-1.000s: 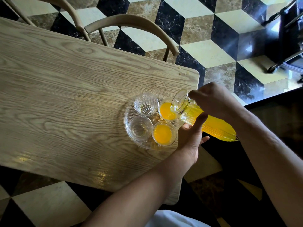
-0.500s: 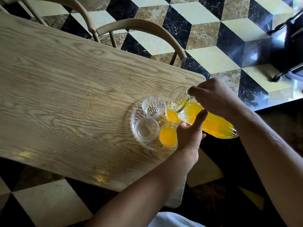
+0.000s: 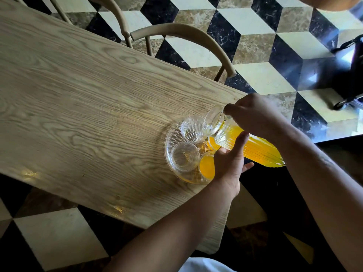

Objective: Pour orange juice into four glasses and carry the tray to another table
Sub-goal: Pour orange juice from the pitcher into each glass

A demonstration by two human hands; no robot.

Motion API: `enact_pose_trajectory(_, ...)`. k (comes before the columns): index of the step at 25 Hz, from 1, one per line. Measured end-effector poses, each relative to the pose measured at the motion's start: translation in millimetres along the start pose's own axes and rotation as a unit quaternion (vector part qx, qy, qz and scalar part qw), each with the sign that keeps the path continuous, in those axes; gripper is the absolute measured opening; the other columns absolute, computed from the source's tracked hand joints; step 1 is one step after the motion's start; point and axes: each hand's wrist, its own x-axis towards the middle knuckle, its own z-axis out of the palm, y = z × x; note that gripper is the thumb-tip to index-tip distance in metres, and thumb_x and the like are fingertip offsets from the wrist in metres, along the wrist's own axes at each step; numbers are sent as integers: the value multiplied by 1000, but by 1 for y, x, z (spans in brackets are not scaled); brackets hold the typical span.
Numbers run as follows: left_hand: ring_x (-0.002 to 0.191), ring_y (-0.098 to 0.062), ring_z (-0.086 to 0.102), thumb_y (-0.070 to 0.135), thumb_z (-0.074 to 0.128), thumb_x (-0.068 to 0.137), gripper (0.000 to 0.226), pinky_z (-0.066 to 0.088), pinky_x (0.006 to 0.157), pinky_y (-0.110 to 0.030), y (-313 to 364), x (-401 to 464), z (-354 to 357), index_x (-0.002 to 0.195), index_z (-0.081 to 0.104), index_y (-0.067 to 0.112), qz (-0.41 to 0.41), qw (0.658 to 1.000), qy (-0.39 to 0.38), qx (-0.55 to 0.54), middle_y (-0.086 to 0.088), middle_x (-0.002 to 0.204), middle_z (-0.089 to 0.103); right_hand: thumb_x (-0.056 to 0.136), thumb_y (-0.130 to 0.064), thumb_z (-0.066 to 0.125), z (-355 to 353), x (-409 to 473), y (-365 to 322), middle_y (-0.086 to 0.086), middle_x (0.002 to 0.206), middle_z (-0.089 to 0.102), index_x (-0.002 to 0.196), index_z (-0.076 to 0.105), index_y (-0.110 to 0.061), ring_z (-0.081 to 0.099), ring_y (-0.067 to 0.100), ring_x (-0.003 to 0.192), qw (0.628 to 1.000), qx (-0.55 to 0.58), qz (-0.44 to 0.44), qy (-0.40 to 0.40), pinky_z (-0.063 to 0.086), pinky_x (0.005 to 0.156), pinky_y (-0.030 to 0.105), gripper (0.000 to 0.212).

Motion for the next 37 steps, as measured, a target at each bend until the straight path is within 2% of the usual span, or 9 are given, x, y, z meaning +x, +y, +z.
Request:
enact_pose_trajectory(5, 89, -19, 57, 82, 79, 13, 111, 67, 72, -39, 4, -2, -2, 95, 58, 11, -12, 1000, 13, -10, -6, 98, 49, 91, -36, 57, 5, 5, -8, 6, 53, 44, 61, 53, -11, 39, 22, 55, 999, -53, -8, -2, 28, 52, 31, 40)
enact_pose_trajectory(12, 91, -21, 56, 50, 83, 80, 50, 65, 87, -50, 7, 0, -3, 95, 56, 10, -51, 998, 11, -23, -6, 96, 47, 90, -38, 58, 11, 12, -13, 9, 55, 49, 58, 52, -11, 44, 25, 56, 997, -69, -22, -3, 31, 53, 31, 43)
enact_pose_trajectory(14, 92, -21, 56, 46, 79, 87, 43, 65, 86, -48, 8, 1, -3, 95, 56, 10, -59, 998, 11, -27, -6, 97, 46, 91, -39, 58, 11, 14, -14, 10, 56, 51, 58, 52, -10, 46, 26, 56, 997, -78, -26, -5, 33, 54, 31, 44)
enact_pose_trajectory(18, 95, -23, 57, 48, 80, 85, 43, 65, 85, -46, 14, -4, -2, 91, 57, 12, -70, 996, 9, -45, -7, 97, 46, 91, -39, 58, 12, 17, -17, 9, 55, 49, 58, 50, -10, 45, 26, 56, 996, -82, -20, -15, 32, 52, 30, 45)
enact_pose_trajectory(22, 89, -21, 59, 65, 83, 47, 72, 65, 84, -45, 22, -12, 0, 90, 56, 15, -75, 996, -3, -56, -8, 96, 48, 91, -39, 56, 13, 19, -21, 8, 57, 52, 62, 55, -8, 48, 26, 57, 995, -101, -14, -25, 34, 52, 28, 43)
enact_pose_trajectory(26, 85, -20, 60, 50, 79, 86, 43, 64, 89, -49, 19, -9, -2, 92, 56, 15, -83, 995, 10, -51, -7, 94, 49, 89, -41, 56, 17, 22, -22, 10, 60, 59, 69, 65, -5, 54, 28, 60, 993, -111, -9, -24, 40, 55, 29, 42)
enact_pose_trajectory(30, 110, -30, 65, 53, 81, 83, 43, 65, 87, -49, 18, -8, 0, 93, 59, 18, -88, 994, 9, -68, -7, 104, 51, 87, -41, 55, 19, 23, -22, 12, 63, 61, 74, 67, -3, 55, 29, 60, 993, -117, -3, -27, 42, 57, 30, 42)
enact_pose_trajectory(34, 123, -33, 65, 70, 81, 37, 80, 66, 79, -45, 23, -13, 3, 95, 58, 19, -82, 993, 6, -82, -8, 113, 52, 87, -42, 54, 19, 24, -22, 14, 67, 64, 76, 68, -3, 57, 30, 63, 992, -124, -6, -25, 45, 59, 31, 43)
enact_pose_trajectory(37, 121, -32, 66, 72, 76, 28, 88, 67, 76, -43, 23, -14, 4, 97, 58, 20, -76, 993, 9, -93, -7, 114, 53, 86, -43, 54, 19, 25, -22, 13, 69, 63, 76, 68, -4, 58, 31, 65, 991, -130, -6, -24, 46, 61, 32, 43)
